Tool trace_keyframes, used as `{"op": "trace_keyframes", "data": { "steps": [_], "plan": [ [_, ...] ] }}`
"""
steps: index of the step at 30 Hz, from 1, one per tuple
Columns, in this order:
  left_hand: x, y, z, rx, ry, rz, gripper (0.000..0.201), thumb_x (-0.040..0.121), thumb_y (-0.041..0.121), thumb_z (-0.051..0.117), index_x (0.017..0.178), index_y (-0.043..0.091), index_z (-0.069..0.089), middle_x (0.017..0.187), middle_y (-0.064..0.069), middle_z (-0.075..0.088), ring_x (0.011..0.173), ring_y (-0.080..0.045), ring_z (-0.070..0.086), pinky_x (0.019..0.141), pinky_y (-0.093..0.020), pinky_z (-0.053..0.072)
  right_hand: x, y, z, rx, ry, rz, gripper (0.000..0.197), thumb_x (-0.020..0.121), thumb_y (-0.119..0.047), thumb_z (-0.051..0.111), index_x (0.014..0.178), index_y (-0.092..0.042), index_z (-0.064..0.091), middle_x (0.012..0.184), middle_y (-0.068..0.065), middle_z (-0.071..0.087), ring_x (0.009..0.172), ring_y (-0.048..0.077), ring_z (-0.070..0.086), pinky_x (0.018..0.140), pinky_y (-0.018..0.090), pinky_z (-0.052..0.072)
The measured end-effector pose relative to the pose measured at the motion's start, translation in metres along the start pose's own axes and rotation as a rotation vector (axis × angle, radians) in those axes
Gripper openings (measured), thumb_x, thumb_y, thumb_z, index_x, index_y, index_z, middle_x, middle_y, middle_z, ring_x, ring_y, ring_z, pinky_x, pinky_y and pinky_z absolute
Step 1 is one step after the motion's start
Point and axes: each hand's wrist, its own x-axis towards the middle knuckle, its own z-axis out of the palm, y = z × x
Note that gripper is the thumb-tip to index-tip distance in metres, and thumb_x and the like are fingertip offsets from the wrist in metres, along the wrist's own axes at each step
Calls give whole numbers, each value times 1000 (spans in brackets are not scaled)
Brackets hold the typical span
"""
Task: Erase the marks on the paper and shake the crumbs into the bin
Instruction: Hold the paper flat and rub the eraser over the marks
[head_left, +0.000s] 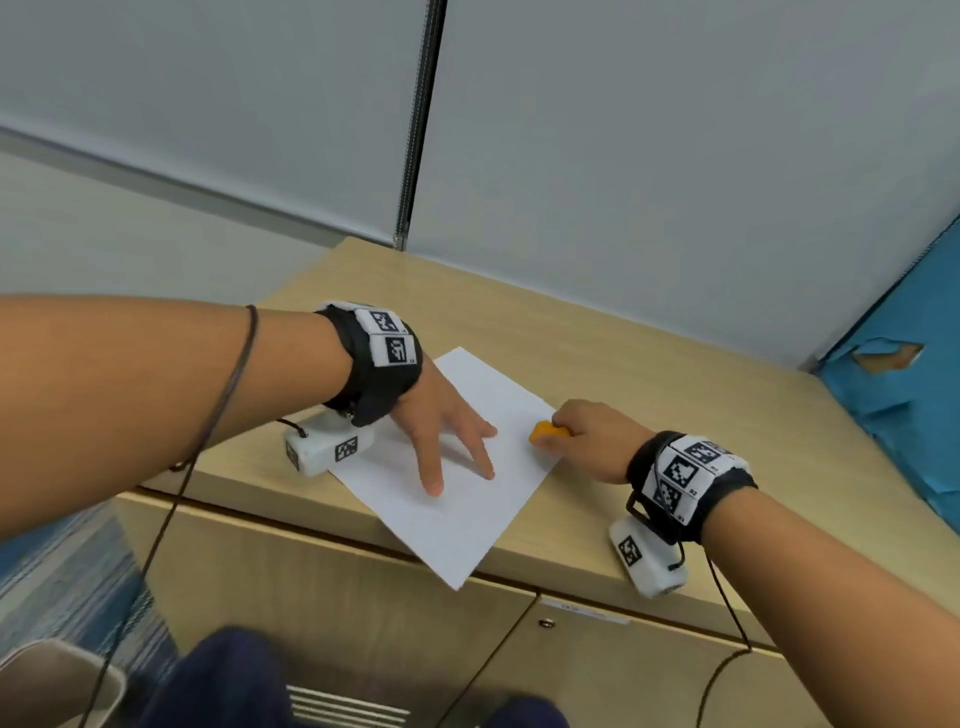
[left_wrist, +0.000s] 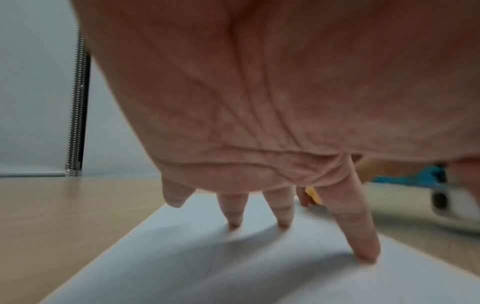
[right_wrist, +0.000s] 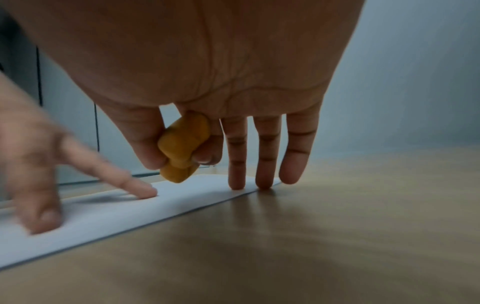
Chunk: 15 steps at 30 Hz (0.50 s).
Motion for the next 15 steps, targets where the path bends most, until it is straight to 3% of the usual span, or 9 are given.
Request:
{"op": "trace_keyframes", "data": {
  "steps": [2,4,5,7,10,12,15],
  "plan": [
    [-2,-6,-3,-87,102,10,56,84,50,71,136,49,51,159,14,28,148,-11,20,119,-36,13,-10,-4,8,17,11,-63,45,101,-43,51,85,-1,60,95,16,61,78,29,53,71,40,41],
    [3,-13,-4,-112,228,-54,59,83,53,71,138,43,50,149,13,42,141,-14,35,117,-38,25,-20,-7,13,42,7,-119,43,100,-42,53,81,-3,57,83,13,58,74,30,52,70,42,42],
    [8,-17,-4,-99,275,-99,70,82,57,70,144,41,42,152,11,39,142,-15,33,118,-39,25,-23,-8,13,65,14,-129,41,100,-42,54,79,-7,55,77,8,54,71,26,50,67,40,39],
    [18,-20,-4,-53,257,-181,95,78,64,69,155,37,20,163,7,17,150,-17,15,121,-42,14,-24,-7,10,131,48,-117,36,98,-40,57,79,-10,55,72,3,51,67,22,48,64,37,37],
    [26,-23,-2,36,95,-205,117,70,69,73,154,45,-6,165,6,-17,152,-22,-9,120,-52,0,-20,-4,4,169,95,-76,31,95,-41,61,87,-11,62,83,13,66,76,31,63,71,42,52],
    [25,-23,1,65,59,-187,122,67,69,75,151,51,-12,162,6,-26,151,-27,-14,119,-58,-1,-17,-4,4,130,105,-73,26,94,-41,63,92,-16,65,86,10,69,80,28,66,77,44,54],
    [20,-26,9,63,59,-174,120,69,69,73,149,53,-14,160,6,-31,150,-27,-21,118,-59,-2,-16,-12,11,94,85,-116,23,95,-42,62,105,-21,63,85,0,66,77,22,64,75,40,55]
  ]
}}
